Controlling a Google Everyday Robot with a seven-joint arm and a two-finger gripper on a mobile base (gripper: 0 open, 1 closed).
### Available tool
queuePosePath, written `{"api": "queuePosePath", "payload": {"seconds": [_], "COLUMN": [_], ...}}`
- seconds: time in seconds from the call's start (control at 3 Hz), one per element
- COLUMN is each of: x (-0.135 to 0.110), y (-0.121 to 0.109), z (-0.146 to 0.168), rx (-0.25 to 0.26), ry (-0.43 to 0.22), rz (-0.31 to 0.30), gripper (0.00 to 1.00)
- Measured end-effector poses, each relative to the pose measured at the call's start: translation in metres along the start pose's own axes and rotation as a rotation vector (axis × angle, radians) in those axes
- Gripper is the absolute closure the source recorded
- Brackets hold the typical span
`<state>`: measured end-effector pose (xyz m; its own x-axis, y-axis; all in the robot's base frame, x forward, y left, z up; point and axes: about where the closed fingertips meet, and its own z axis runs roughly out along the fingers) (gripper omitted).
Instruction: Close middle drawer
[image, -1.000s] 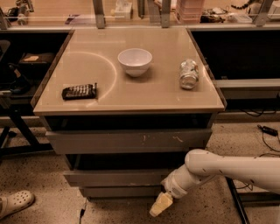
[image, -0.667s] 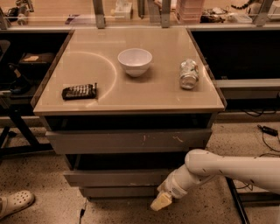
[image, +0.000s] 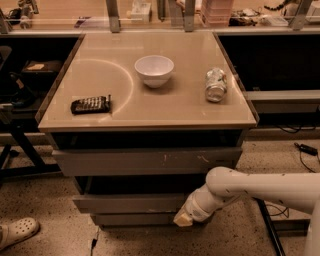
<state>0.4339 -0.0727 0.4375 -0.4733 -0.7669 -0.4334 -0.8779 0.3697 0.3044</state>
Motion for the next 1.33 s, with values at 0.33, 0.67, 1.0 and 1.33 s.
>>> {"api": "queuePosePath", "payload": {"seconds": [0.33,0.67,1.0,1.33], "x": [-0.01,-0.019,-0.026,-0.033], "y": [-0.015,-0.031,-0.042,-0.05], "z": [-0.002,-0.001,0.0,0.001], "rx": [0.05,0.091,0.112,0.123], "ry": [0.0,0.0,0.002,0.016], "rz": [-0.012,-0.014,-0.017,-0.022], "gripper": [1.0,1.0,1.0,1.0]}}
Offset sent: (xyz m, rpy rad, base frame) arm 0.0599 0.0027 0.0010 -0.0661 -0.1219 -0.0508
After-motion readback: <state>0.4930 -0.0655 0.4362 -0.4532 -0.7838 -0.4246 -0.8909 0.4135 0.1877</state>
